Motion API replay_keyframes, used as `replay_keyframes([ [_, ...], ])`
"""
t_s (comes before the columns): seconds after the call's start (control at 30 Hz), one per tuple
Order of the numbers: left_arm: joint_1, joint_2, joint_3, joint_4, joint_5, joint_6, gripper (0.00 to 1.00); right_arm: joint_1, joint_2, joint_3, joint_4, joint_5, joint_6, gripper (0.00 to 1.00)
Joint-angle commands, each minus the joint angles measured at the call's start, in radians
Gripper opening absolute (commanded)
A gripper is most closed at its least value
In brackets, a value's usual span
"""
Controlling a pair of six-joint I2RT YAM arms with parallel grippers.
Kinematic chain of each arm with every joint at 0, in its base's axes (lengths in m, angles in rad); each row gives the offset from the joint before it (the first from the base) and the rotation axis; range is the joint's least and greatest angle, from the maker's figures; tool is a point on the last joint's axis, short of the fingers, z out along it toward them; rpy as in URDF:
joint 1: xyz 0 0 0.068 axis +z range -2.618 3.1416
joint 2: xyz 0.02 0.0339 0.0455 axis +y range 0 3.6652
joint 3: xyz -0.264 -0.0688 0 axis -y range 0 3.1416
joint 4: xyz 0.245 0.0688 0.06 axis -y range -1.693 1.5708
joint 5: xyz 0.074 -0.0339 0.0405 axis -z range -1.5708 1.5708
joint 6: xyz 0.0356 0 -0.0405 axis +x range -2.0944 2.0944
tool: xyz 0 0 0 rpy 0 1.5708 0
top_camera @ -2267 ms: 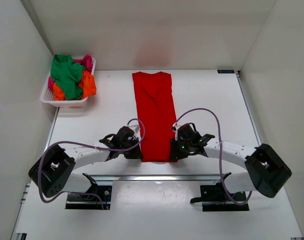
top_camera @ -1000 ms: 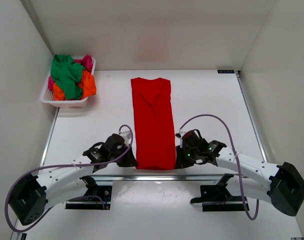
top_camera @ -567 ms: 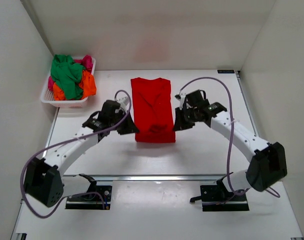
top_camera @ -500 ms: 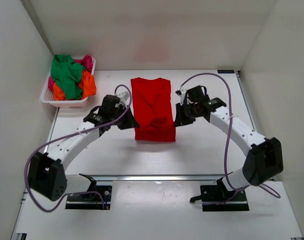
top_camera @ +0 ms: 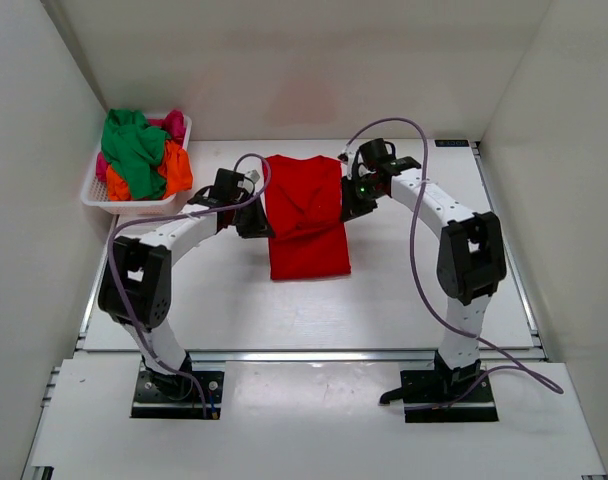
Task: Fold and stack the t-shirts
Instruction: Fold the folded rectangular tshirt in 1/3 of the way
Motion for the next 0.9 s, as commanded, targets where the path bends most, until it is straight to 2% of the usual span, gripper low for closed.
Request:
replay_keyframes([
  [0.0,0.031,0.044,0.096,0.039,0.015,0.032,0.01,-0.025,0.07,0.134,0.006,-0.013,-0.031,0.0],
  [0.2,0.063,0.149,0.18,0.085,0.014,0.015,0.01,-0.035,0.227,0.343,-0.061,-0.019,-0.042,0.0],
  [0.3,0.071,0.219,0.252,0.068,0.014,0.017,0.01,-0.045,0.301,0.398,-0.072,-0.015,-0.048,0.0],
  [0.43,0.077,0.267,0.272,0.092,0.002,0.008,0.01,-0.047,0.362,0.438,-0.078,-0.01,-0.048,0.0],
  [0.5,0.079,0.293,0.282,0.098,-0.018,0.0,0.08,-0.047,0.39,0.461,-0.075,-0.001,-0.048,0.0],
  [0.53,0.08,0.308,0.288,0.099,-0.017,0.003,0.16,-0.044,0.39,0.472,-0.078,0.002,-0.048,0.0],
  [0.6,0.085,0.327,0.303,0.095,-0.035,-0.003,0.25,-0.041,0.424,0.495,-0.078,0.01,-0.047,0.01],
  [0.63,0.092,0.339,0.309,0.089,-0.037,-0.005,0.28,-0.047,0.428,0.516,-0.087,0.013,-0.042,0.04],
  [0.7,0.102,0.353,0.335,0.103,-0.037,-0.022,0.42,-0.047,0.453,0.564,-0.099,0.039,-0.048,0.14],
  [0.77,0.121,0.365,0.376,0.105,-0.034,-0.038,0.53,-0.042,0.464,0.605,-0.125,0.088,-0.05,0.32],
  [0.8,0.114,0.362,0.399,0.105,-0.043,-0.035,0.57,-0.036,0.459,0.622,-0.124,0.126,-0.047,0.36],
  [0.87,0.115,0.338,0.441,0.103,-0.07,-0.026,0.61,-0.035,0.427,0.624,-0.118,0.16,-0.048,0.52],
])
